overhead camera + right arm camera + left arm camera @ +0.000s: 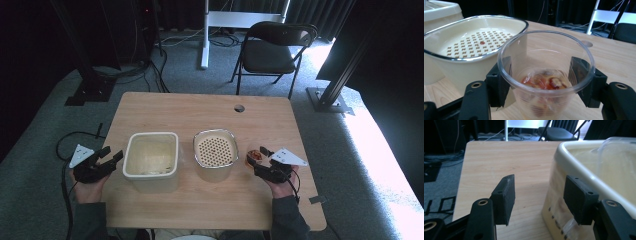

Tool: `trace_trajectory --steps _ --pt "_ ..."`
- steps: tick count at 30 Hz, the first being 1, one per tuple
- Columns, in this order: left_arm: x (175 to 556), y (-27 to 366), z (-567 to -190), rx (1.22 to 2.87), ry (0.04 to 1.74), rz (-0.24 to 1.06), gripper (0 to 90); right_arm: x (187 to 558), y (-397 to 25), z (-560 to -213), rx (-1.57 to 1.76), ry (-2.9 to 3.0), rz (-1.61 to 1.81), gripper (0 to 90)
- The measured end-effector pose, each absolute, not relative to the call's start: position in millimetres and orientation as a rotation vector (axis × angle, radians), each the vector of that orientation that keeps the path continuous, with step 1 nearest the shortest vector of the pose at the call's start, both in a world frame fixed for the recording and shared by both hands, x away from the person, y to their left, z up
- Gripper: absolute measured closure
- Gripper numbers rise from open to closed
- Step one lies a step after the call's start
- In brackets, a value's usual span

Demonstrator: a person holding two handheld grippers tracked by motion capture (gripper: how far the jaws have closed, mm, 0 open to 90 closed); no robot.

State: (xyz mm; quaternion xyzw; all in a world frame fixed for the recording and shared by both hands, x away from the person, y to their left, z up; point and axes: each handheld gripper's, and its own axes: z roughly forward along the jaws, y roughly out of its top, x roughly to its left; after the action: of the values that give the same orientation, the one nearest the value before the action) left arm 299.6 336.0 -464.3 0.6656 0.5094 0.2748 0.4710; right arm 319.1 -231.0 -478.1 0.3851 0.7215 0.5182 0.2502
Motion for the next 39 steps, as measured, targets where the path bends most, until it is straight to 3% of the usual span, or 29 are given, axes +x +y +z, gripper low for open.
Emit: trace_trajectory --steps 17,39 --pt "301.8 344.0 -475.9 1.629 1.291 0.660 43.5 323.2 -224.6 -471.4 1.023 1.968 1.386 35.3" --pt "305.7 340.4 -481.0 1.636 1.285 0.634 43.5 355.6 -181.0 -413.6 0.766 2.020 0.978 35.3"
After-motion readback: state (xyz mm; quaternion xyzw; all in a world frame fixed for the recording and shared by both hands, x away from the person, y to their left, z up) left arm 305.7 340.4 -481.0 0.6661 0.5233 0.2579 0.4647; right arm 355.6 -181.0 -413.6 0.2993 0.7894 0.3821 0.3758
